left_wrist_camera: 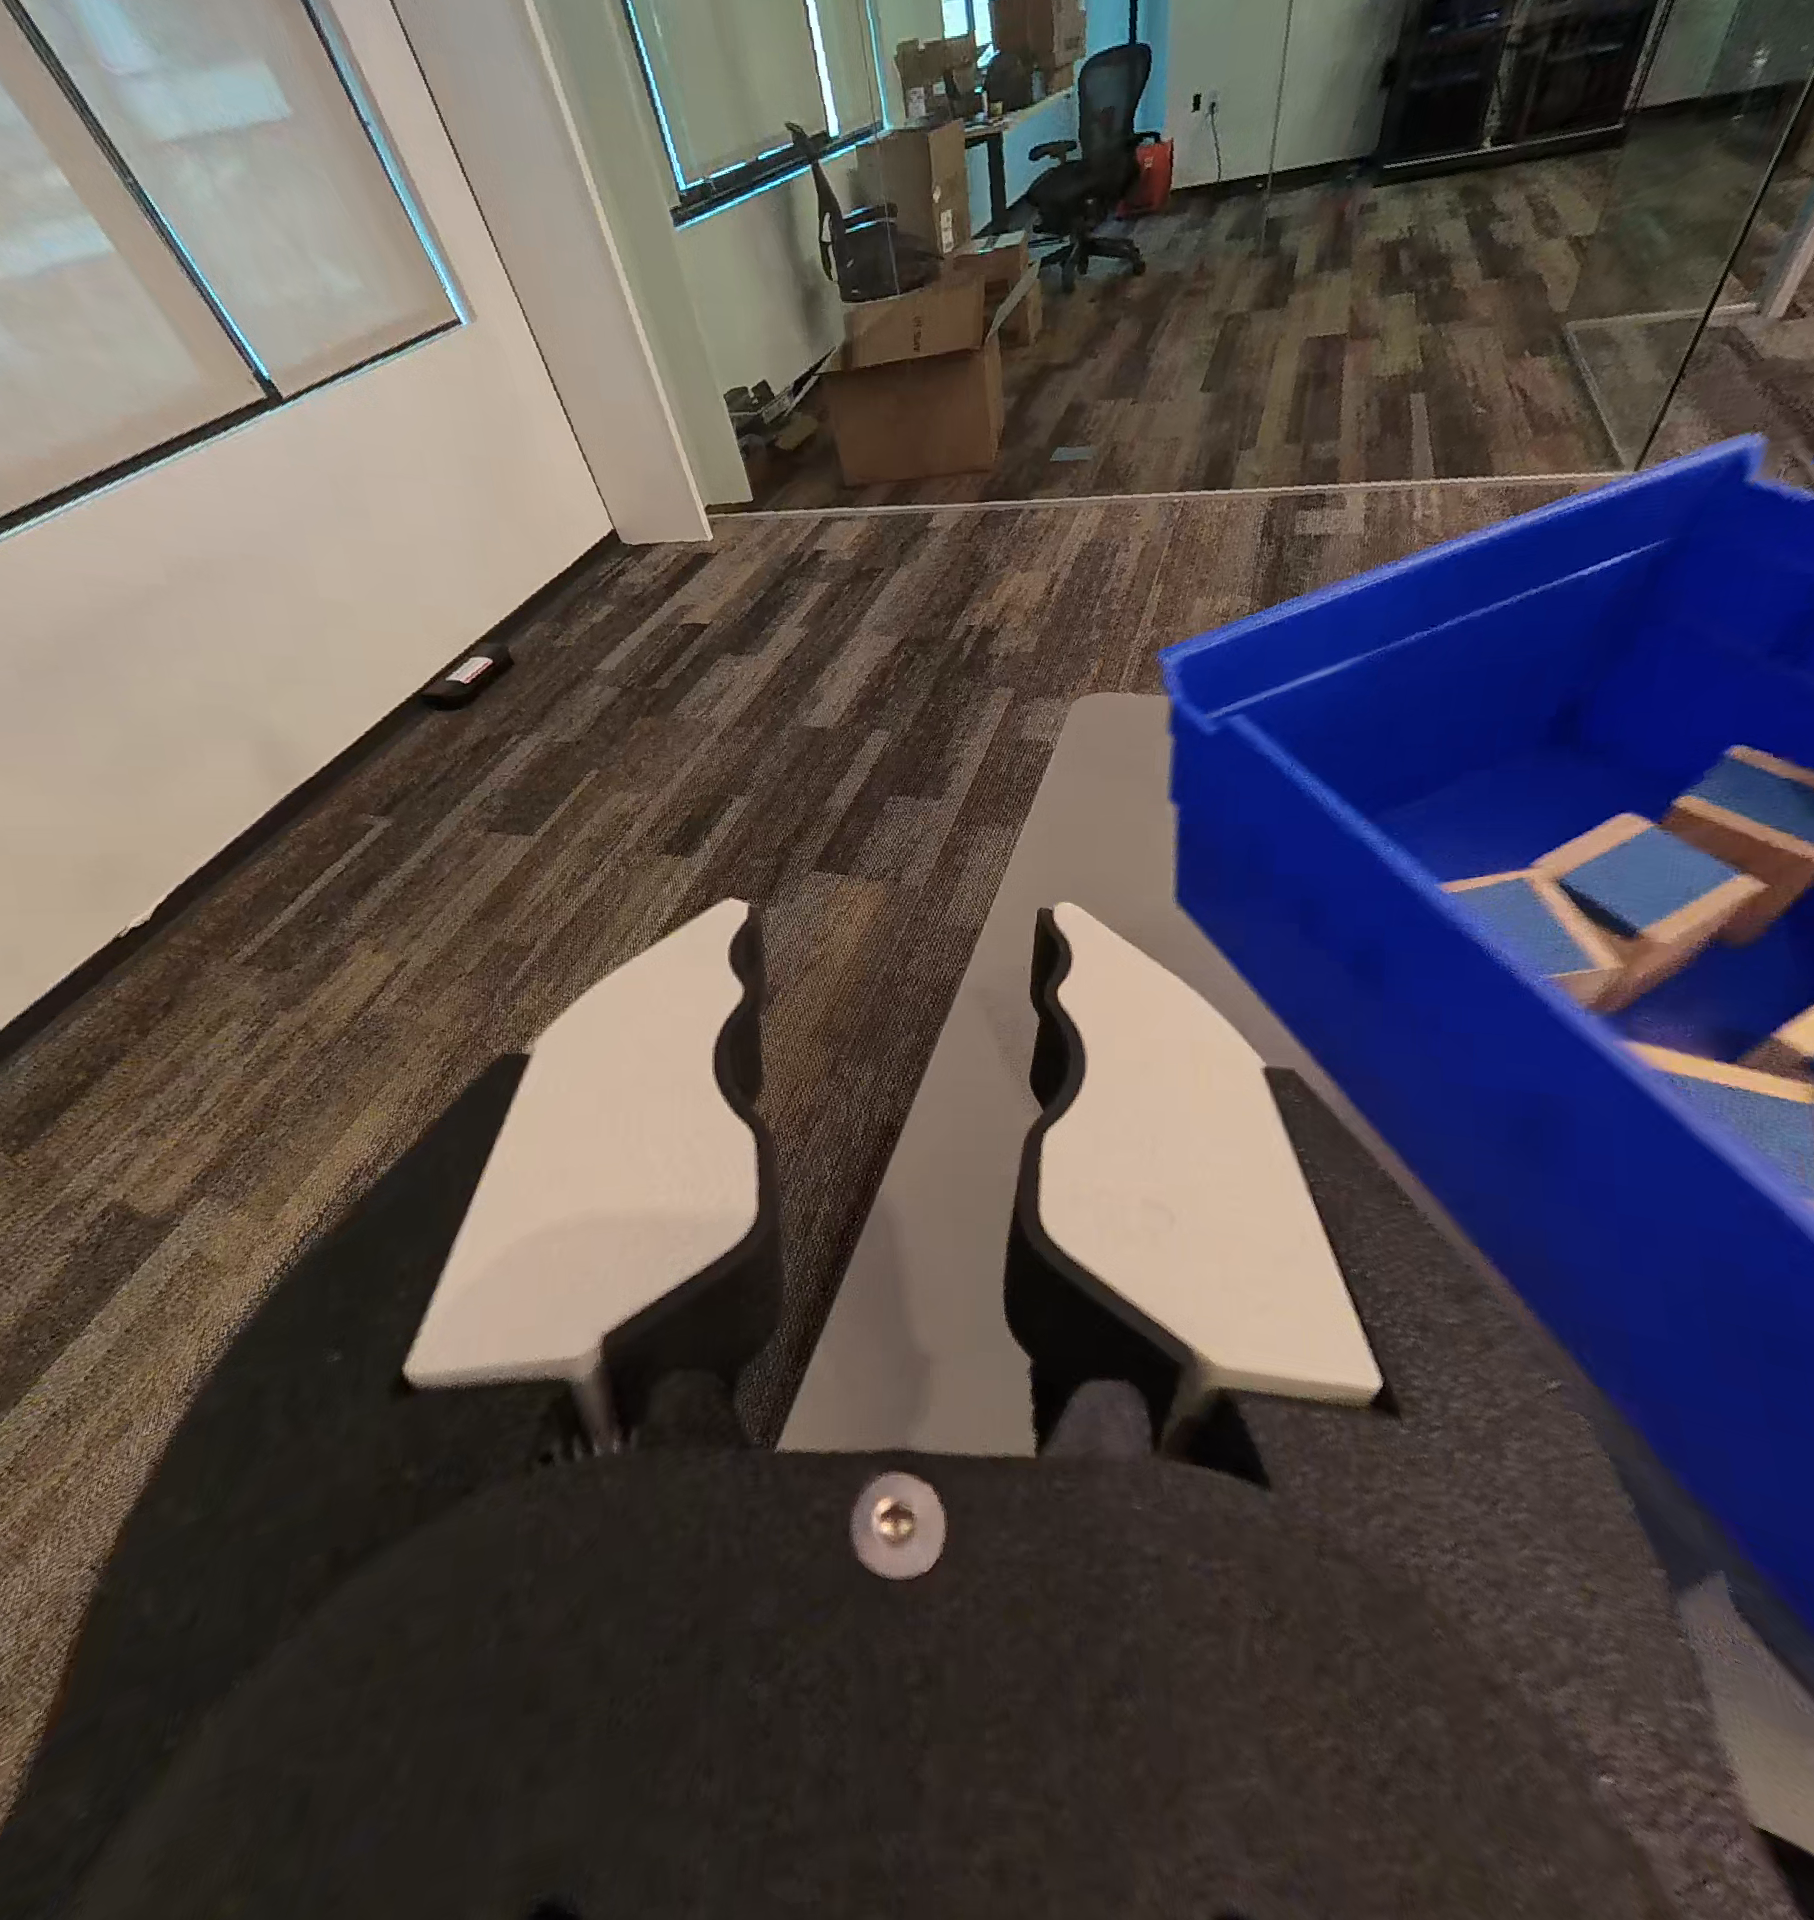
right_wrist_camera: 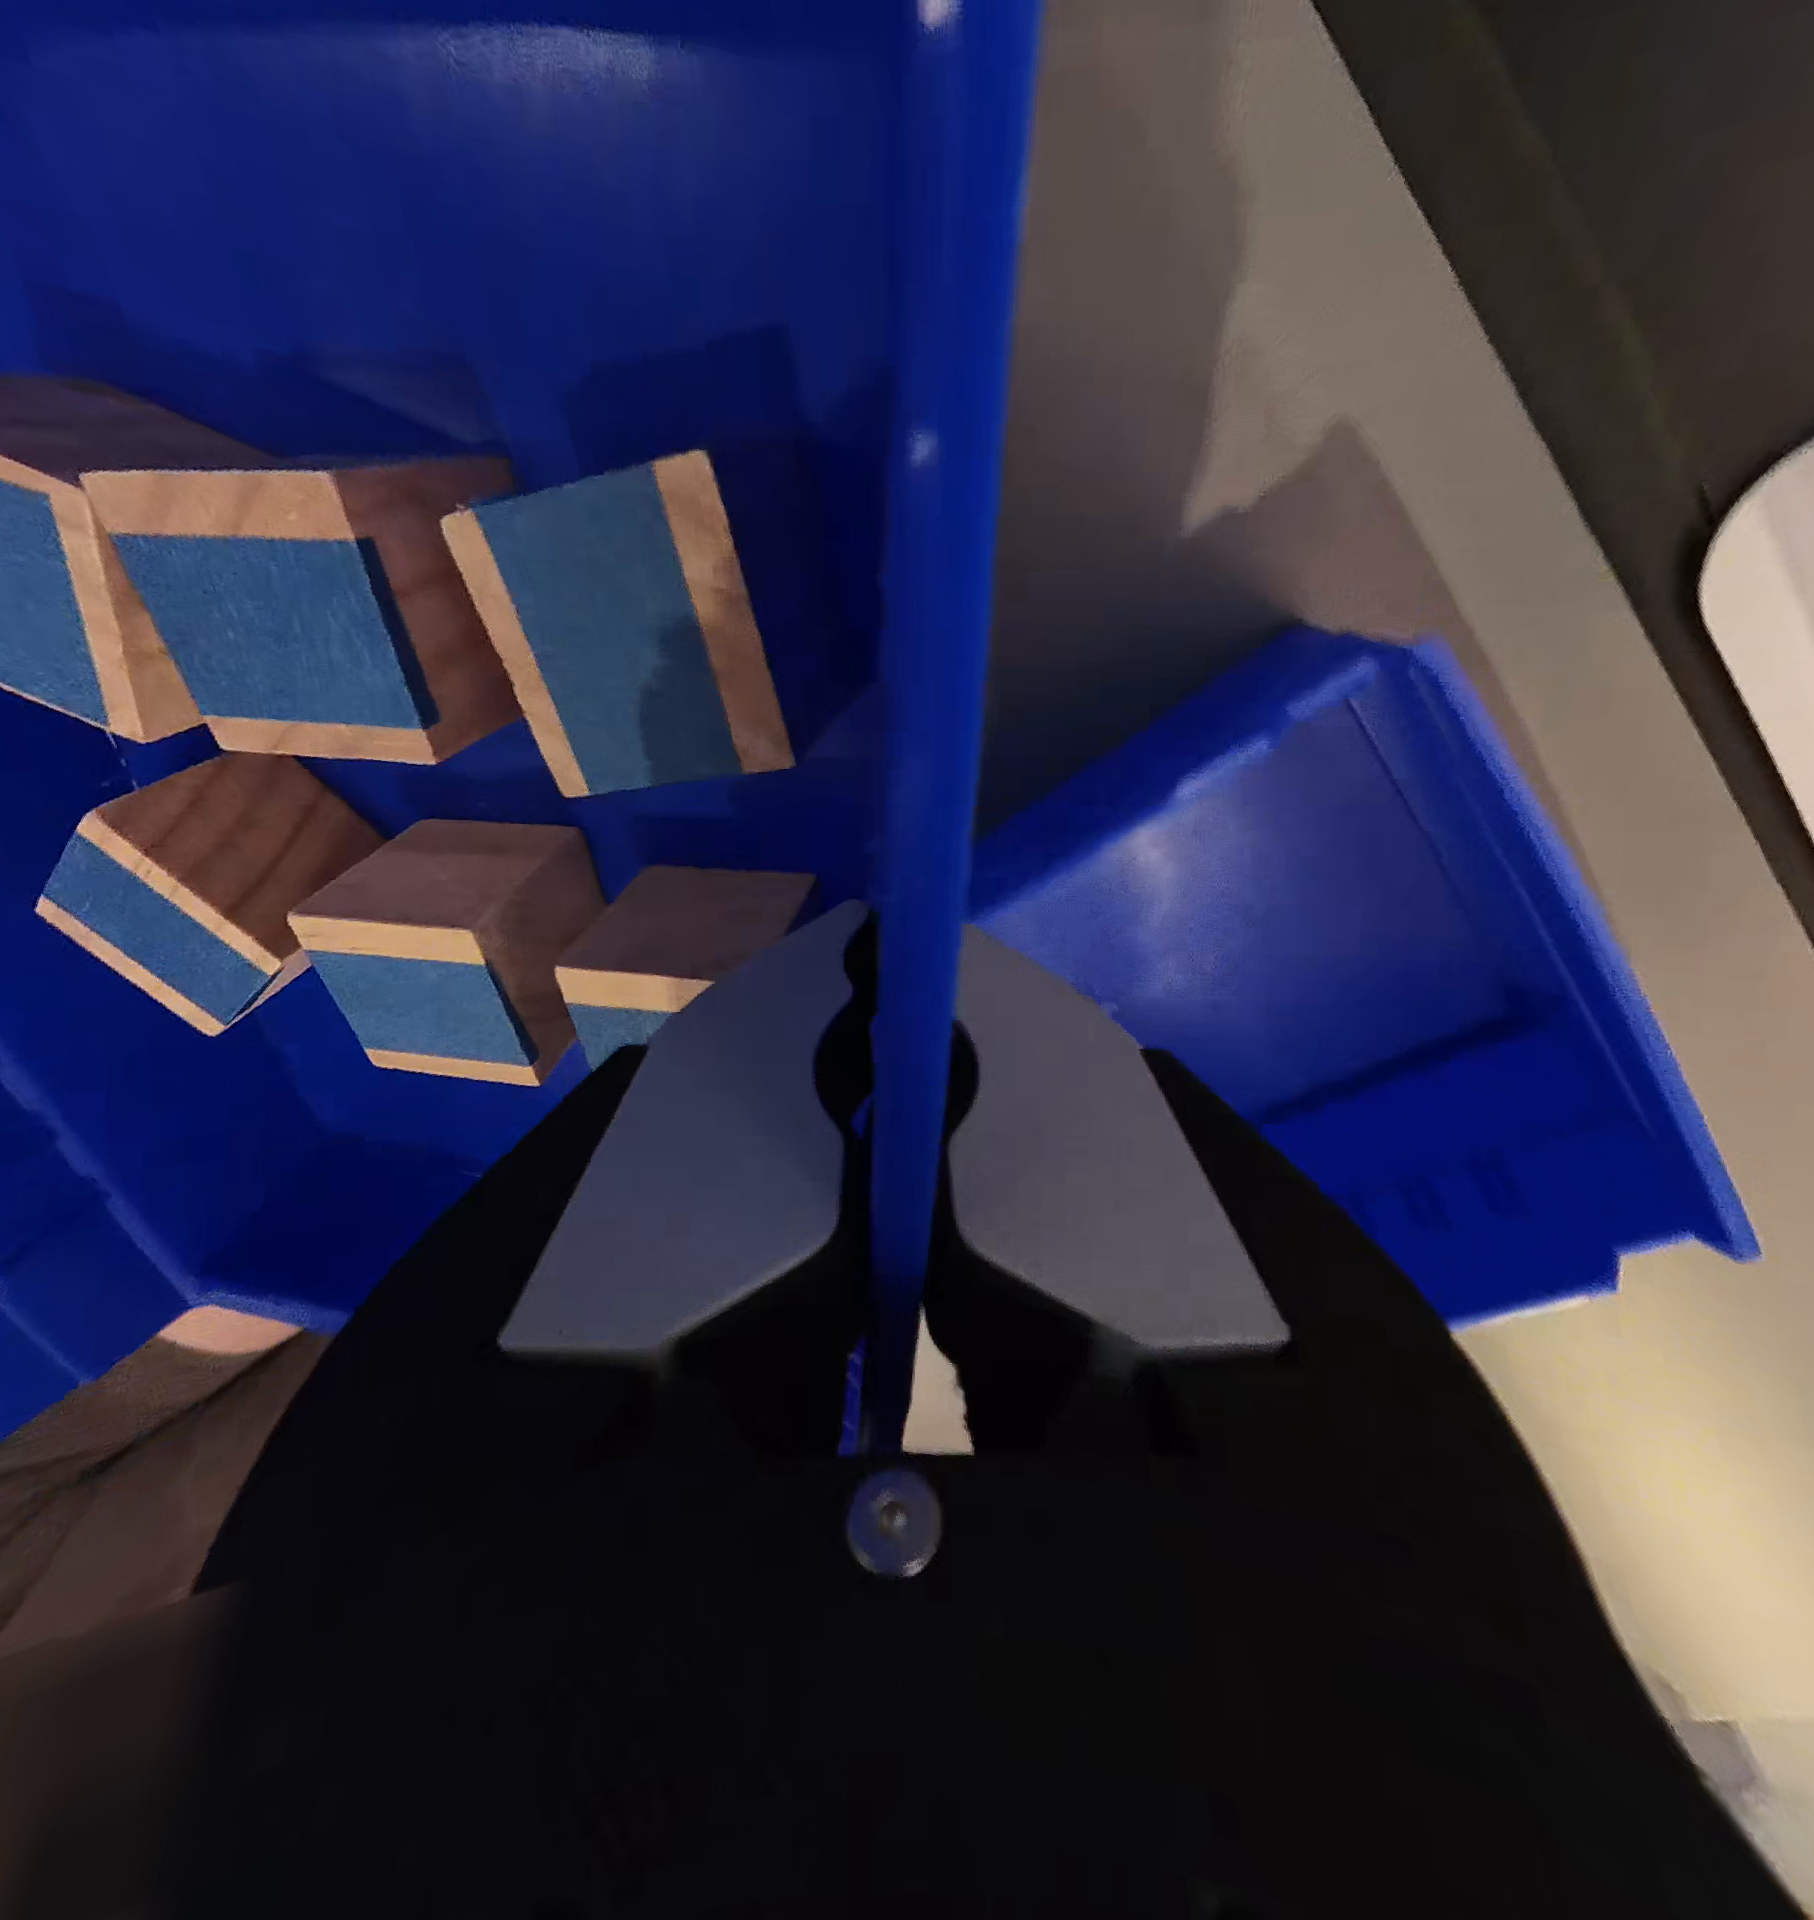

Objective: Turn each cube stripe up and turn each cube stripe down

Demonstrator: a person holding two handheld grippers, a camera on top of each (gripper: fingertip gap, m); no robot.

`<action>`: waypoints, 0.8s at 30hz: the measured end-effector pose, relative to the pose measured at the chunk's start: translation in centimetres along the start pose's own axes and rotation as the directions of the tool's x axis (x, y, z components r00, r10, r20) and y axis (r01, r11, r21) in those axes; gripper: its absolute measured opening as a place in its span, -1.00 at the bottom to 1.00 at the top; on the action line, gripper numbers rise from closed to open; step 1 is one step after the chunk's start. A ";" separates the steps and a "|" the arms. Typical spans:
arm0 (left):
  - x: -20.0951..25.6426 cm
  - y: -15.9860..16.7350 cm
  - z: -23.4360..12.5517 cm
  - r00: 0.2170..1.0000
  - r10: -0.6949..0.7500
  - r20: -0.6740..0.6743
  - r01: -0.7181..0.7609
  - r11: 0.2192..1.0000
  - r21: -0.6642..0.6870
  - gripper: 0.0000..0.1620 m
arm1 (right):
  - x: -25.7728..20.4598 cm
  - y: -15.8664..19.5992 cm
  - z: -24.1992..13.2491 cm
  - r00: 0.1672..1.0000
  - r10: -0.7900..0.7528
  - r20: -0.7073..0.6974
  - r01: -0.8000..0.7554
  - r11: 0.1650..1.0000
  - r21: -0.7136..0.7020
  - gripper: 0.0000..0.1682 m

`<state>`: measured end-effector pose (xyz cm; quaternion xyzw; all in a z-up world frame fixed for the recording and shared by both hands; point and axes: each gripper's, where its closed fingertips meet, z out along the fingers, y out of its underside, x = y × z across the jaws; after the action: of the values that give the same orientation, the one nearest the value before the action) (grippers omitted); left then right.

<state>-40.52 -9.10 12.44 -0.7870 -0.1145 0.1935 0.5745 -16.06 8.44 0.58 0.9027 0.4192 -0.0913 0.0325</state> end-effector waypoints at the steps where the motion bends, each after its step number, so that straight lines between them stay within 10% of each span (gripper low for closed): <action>1: -0.2 0.0 0.0 1.000 -0.005 0.001 0.005 1.000 0.001 -0.39 | -0.7 -0.9 0.5 1.000 -0.004 -0.001 0.004 1.000 -0.002 -0.93; 15: 2.9 -0.2 1.5 0.994 0.039 -0.099 -0.042 0.999 -0.024 -0.39 | -4.4 -5.4 12.8 0.995 0.094 0.036 -0.094 0.995 0.018 -0.92; 24: 3.4 2.1 2.8 0.987 0.016 -0.157 -0.036 0.991 -0.126 -0.39 | -3.6 -4.5 14.5 0.995 0.095 0.022 -0.096 0.992 0.080 -0.82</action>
<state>-38.82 -5.98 9.11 -0.8364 -0.0713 0.1310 0.5275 -23.77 6.69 -12.90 0.9214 0.3712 -0.1148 0.0039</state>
